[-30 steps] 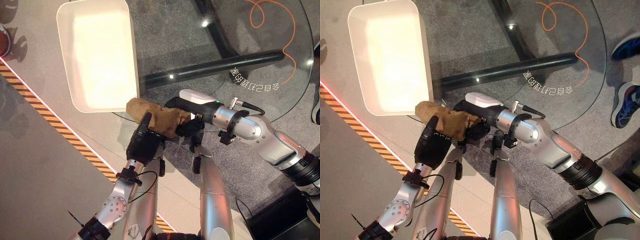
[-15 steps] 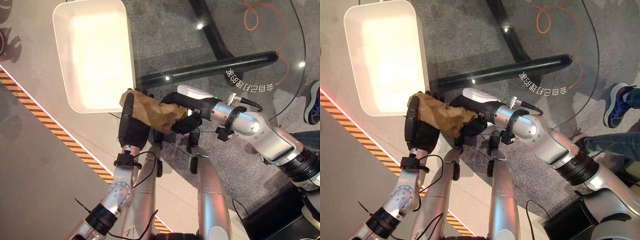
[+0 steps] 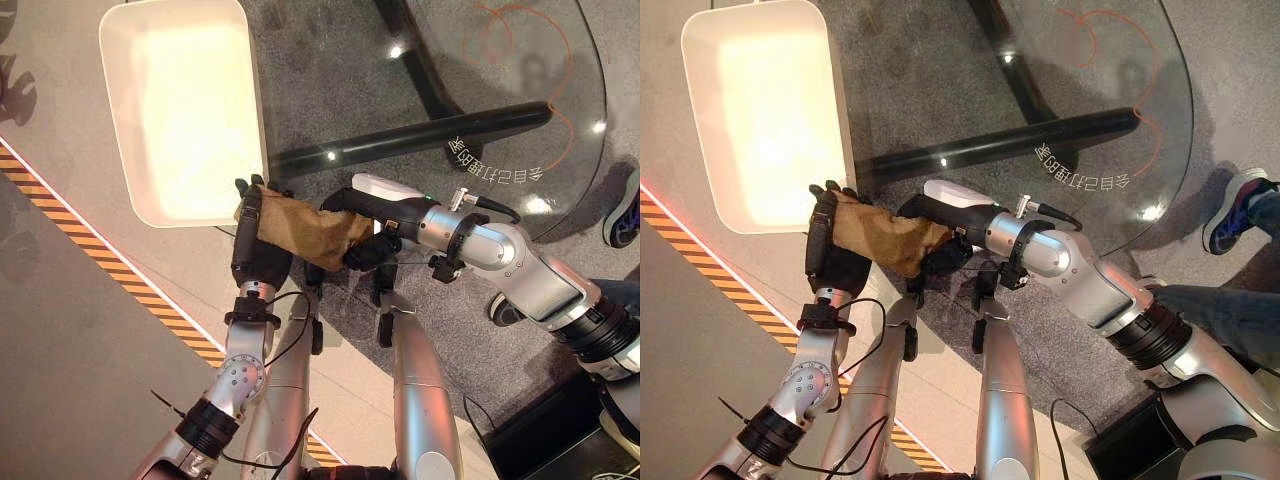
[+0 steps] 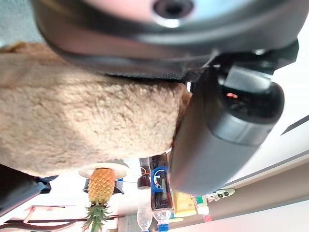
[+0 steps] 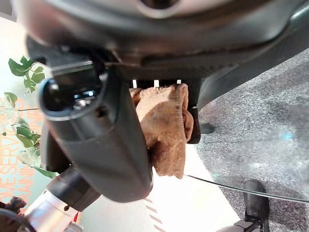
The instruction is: Wipe the table with a cloth and put it in the basket.
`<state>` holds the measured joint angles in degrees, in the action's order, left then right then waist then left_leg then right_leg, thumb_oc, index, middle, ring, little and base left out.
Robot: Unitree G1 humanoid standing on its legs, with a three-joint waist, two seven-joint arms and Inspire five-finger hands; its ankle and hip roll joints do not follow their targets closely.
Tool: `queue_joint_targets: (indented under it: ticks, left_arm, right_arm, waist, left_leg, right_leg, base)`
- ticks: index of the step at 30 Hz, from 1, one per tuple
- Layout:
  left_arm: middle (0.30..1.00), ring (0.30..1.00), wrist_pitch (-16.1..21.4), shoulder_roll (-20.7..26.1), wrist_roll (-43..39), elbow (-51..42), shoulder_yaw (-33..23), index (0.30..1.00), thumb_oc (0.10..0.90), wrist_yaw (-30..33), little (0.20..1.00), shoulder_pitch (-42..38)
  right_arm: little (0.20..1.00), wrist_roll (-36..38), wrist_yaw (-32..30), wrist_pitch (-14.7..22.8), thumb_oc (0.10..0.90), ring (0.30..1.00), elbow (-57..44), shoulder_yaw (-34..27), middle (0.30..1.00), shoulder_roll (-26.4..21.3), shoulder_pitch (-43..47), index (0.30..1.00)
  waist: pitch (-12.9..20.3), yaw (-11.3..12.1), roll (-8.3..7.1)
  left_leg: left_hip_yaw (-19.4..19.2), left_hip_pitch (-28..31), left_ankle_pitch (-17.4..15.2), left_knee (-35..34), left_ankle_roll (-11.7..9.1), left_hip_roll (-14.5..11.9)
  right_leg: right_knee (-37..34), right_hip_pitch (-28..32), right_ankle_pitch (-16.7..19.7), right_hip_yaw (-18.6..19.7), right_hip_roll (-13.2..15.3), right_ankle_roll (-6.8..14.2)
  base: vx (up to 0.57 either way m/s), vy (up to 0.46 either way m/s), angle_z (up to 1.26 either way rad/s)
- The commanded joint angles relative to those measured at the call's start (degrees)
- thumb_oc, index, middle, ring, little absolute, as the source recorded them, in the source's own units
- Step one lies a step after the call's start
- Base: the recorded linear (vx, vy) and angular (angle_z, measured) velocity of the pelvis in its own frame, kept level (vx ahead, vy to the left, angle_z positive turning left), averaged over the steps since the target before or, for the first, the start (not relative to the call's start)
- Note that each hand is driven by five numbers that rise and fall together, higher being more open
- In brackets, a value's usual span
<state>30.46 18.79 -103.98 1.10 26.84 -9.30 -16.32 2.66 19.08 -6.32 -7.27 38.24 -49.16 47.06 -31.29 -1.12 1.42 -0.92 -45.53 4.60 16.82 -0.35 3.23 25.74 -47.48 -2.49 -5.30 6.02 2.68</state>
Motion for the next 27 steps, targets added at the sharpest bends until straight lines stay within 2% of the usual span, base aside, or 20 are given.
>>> queue_joint_targets:
  ticks: [1, 7, 13, 21, 22, 23, 24, 27]
  left_arm:
    - [0.300, 0.300, 3.2, -0.2, 8.0, -7.6, -8.0, 0.300, 0.100, -5.1, 0.200, -6.1]
    - [0.300, 0.300, 2.6, -0.7, 7.9, -7.1, -8.4, 0.300, 0.100, -5.4, 0.200, -6.0]
    - [0.300, 0.300, 2.0, -1.7, 8.3, -6.8, -8.8, 0.300, 0.100, -5.1, 0.200, -6.1]
    - [0.300, 0.300, 1.8, -3.0, 8.9, -6.6, -9.3, 0.300, 0.100, -4.9, 0.200, -6.2]
    - [0.300, 0.300, 1.8, -3.2, 9.0, -6.5, -9.4, 0.300, 0.100, -4.8, 0.200, -6.2]
    - [0.300, 0.300, 1.8, -3.3, 9.1, -6.7, -9.6, 0.300, 0.100, -4.5, 0.200, -6.3]
    - [0.300, 0.300, 1.9, -3.4, 9.1, -6.6, -9.7, 0.300, 0.100, -4.5, 0.200, -6.3]
    - [0.300, 0.300, 1.8, -3.6, 8.9, -6.5, -9.9, 0.300, 0.100, -5.0, 0.200, -5.9]
  right_arm:
    - [0.200, 0.7, 7.0, 3.6, 0.100, 0.300, -5.7, 5.0, 0.300, 1.0, -2.7, 0.300]
    - [0.200, 0.4, 4.6, 4.3, 0.100, 0.300, -5.3, 4.0, 0.300, 1.5, -3.0, 0.300]
    - [0.200, -0.5, 0.6, 6.1, 0.100, 0.300, -5.2, 1.7, 0.300, 2.8, -3.8, 0.300]
    - [0.200, -0.3, -5.1, 6.5, 0.100, 0.300, -4.9, -1.4, 0.300, 4.9, -4.8, 0.300]
    - [0.400, -0.8, -5.7, 6.3, 0.300, 0.472, -5.0, -2.0, 0.472, 5.4, -5.3, 0.472]
    - [0.820, -0.8, -6.5, 6.3, 0.720, 0.832, -5.1, -2.4, 0.832, 5.6, -5.6, 0.832]
    - [0.900, -0.8, -6.5, 6.3, 0.800, 0.900, -5.0, -2.7, 0.900, 5.9, -5.8, 0.900]
    - [0.900, -1.2, -7.0, 5.9, 0.800, 0.900, -5.4, -3.3, 0.900, 6.1, -6.3, 0.900]
  waist:
    - [1.5, 0.6, -0.33]
    - [1.5, 0.5, -0.23]
    - [1.5, 0.3, -0.18]
    - [1.5, 0.0, 0.06]
    - [1.5, 0.0, 0.12]
    - [1.5, 0.0, 0.13]
    - [1.5, -0.1, 0.11]
    - [1.5, -0.1, 0.14]
  left_leg:
    - [-0.2, 1.2, -4.5, 1.8, 0.9, 4.1]
    - [-0.3, 1.2, -4.6, 1.8, 0.9, 4.1]
    - [-0.3, 1.3, -4.9, 2.0, 1.2, 4.3]
    - [-0.5, 1.5, -5.0, 1.6, 1.3, 4.5]
    - [-0.5, 1.5, -5.0, 1.6, 1.4, 4.5]
    - [-0.5, 1.5, -5.0, 1.5, 1.4, 4.5]
    - [-0.6, 1.6, -5.0, 1.5, 1.4, 4.5]
    - [-0.5, 1.7, -5.0, 1.3, 1.5, 4.5]
  right_leg:
    - [-5.9, 1.3, 2.6, 3.2, -5.7, 0.9]
    - [-6.0, 1.2, 2.6, 3.3, -5.5, 1.0]
    - [-5.7, 1.1, 2.6, 3.7, -5.7, 1.2]
    - [-5.9, 1.0, 2.8, 3.9, -5.7, 1.4]
    - [-5.8, 0.9, 2.8, 4.0, -5.7, 1.5]
    - [-5.8, 1.0, 2.8, 4.0, -5.8, 1.5]
    - [-5.9, 1.0, 2.8, 4.1, -5.7, 1.5]
    - [-5.9, 1.0, 2.8, 4.1, -5.7, 1.6]
  base:
    - [0.00, 0.000, 0.00]
    - [0.00, 0.005, 0.00]
    - [0.00, 0.005, 0.00]
    - [0.00, 0.000, 0.00]
    - [0.00, 0.000, 0.00]
    - [0.00, 0.000, 0.00]
    - [0.00, 0.000, 0.00]
    - [0.00, 0.000, 0.00]
